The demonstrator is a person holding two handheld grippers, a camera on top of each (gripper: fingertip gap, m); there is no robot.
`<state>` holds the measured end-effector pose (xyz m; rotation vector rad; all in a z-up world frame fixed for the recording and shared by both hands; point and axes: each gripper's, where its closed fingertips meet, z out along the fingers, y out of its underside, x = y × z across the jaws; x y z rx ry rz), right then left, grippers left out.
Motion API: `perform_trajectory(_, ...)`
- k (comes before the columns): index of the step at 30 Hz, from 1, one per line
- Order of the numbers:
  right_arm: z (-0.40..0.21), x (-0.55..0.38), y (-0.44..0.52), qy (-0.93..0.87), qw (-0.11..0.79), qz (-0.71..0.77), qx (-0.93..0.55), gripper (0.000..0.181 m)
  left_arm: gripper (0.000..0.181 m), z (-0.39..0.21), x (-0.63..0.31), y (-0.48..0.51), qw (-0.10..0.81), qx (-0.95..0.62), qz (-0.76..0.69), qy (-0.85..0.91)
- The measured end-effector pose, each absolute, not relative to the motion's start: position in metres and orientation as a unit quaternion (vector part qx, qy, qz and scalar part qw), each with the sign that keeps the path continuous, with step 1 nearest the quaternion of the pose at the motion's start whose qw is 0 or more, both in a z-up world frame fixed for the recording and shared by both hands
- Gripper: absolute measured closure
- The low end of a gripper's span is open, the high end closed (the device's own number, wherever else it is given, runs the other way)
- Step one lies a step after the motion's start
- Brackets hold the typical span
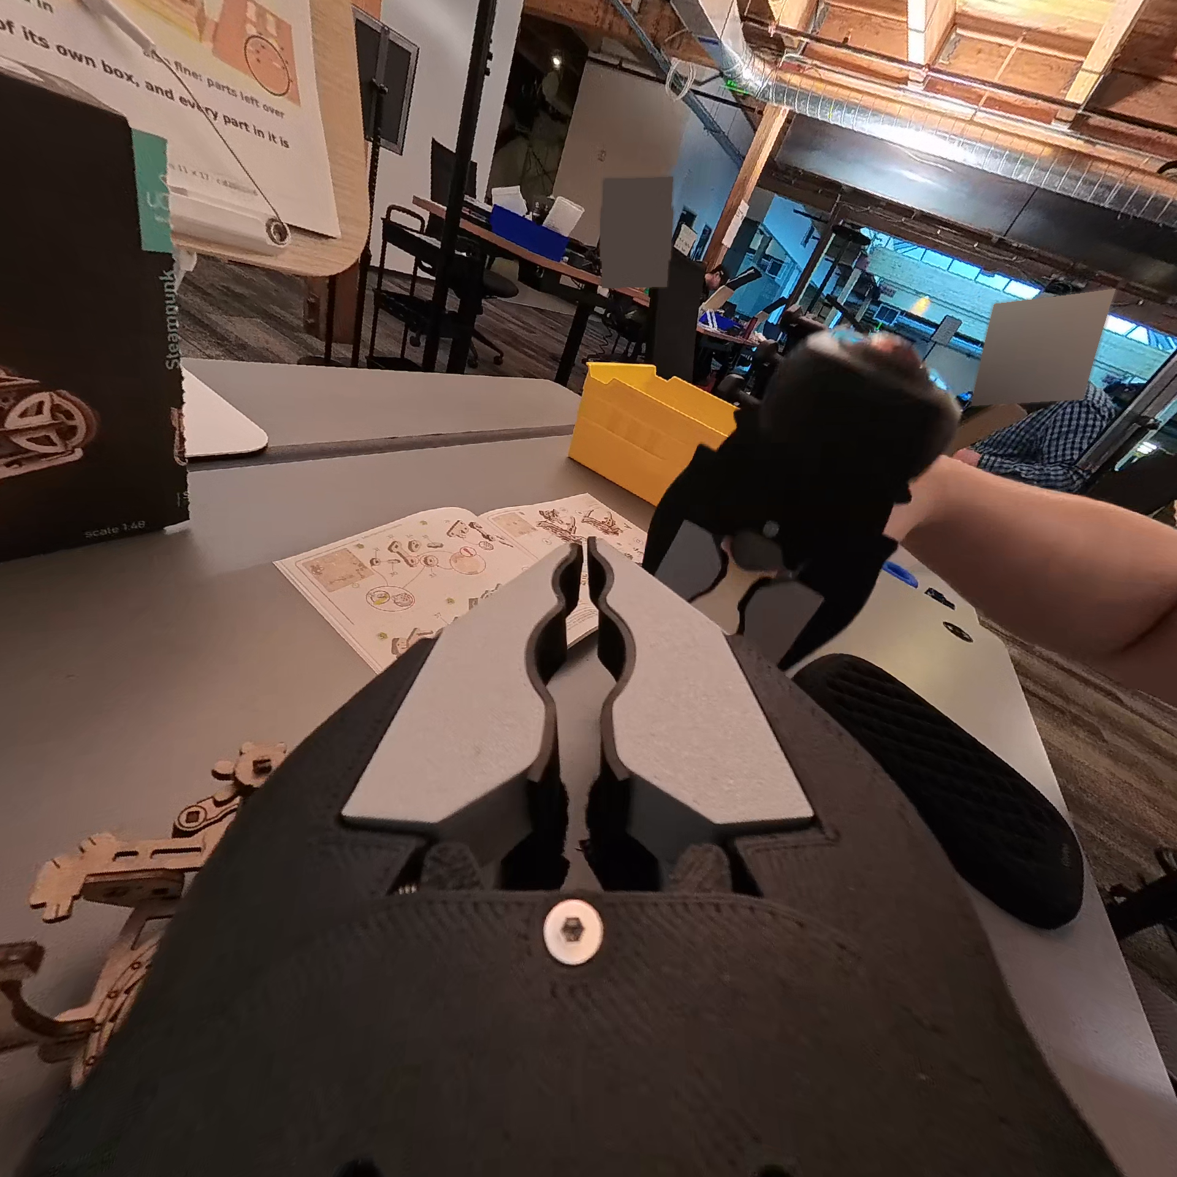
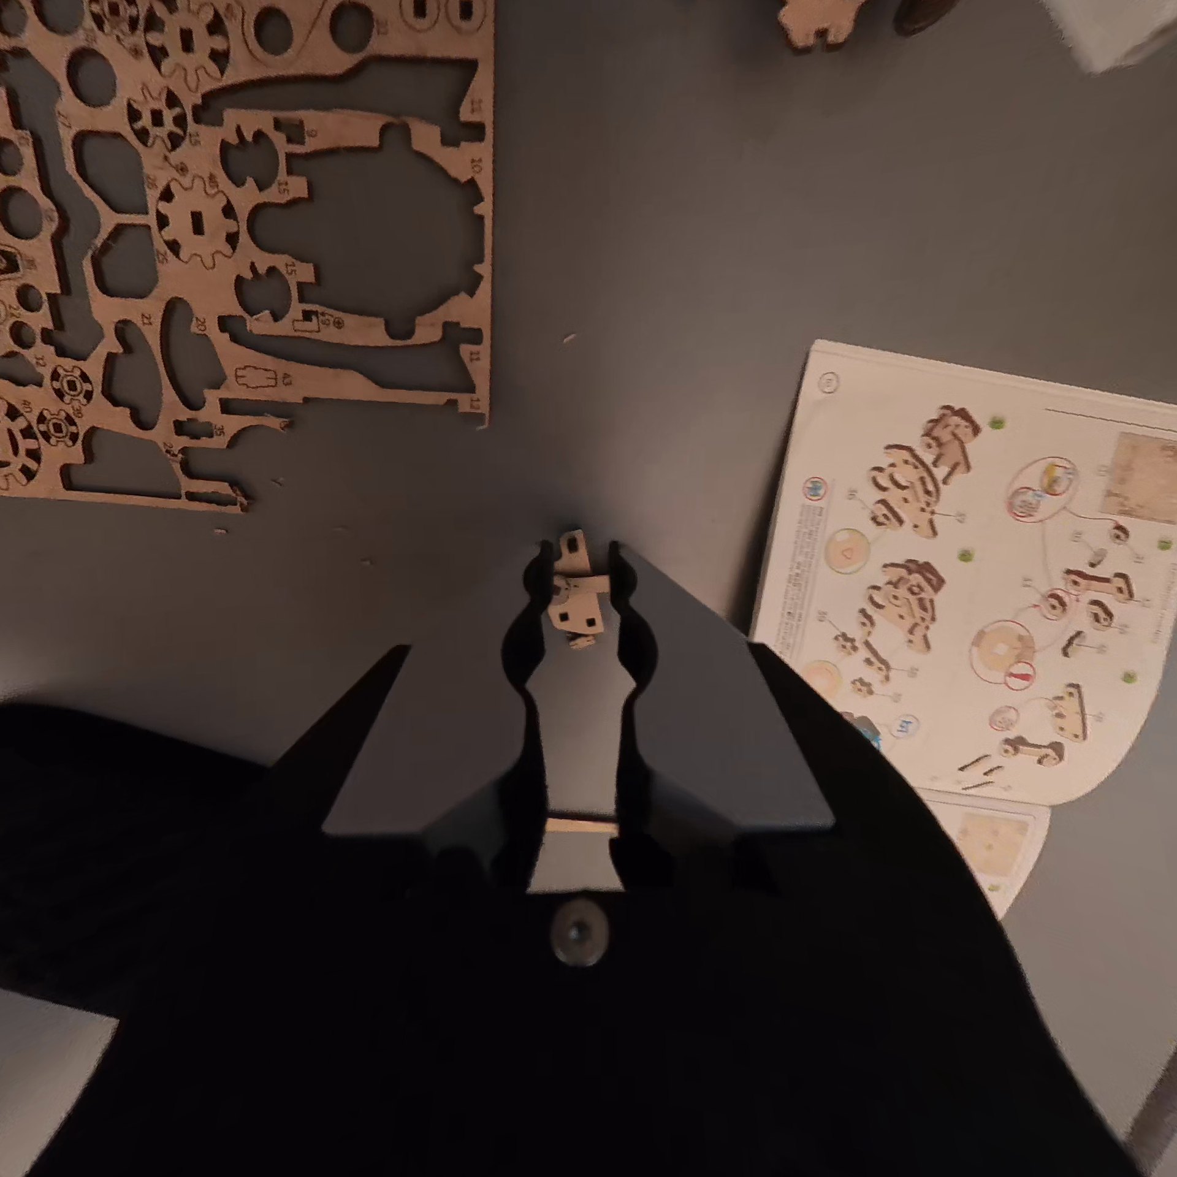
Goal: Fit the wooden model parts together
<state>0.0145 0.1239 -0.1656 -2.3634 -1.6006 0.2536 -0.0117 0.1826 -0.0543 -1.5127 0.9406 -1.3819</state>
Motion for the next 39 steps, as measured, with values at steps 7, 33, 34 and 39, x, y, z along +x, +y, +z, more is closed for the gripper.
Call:
perform_trajectory(7,-0.167,0.013,0.124,-0.578,0.132,0.082,-0.801,0.170,0.181,-0.055,-0.011,0.183,0.427,-0.607,-0.554,0.377)
perform_trajectory(33,-0.176,0.004,0.121,-0.613,0.101,0.074,-0.780,0.180,0.181,-0.059,-0.010,0.181,0.417,-0.611,-0.555,0.381)
perform_trajectory(34,-0.176,0.004,0.120,-0.616,0.103,0.074,-0.778,0.180,0.181,-0.059,-0.010,0.182,0.417,-0.611,-0.555,0.380)
perform_trajectory(39,-0.176,0.005,0.120,-0.626,0.098,0.066,-0.771,0.180,0.181,-0.059,-0.010,0.182,0.417,-0.611,-0.556,0.378)
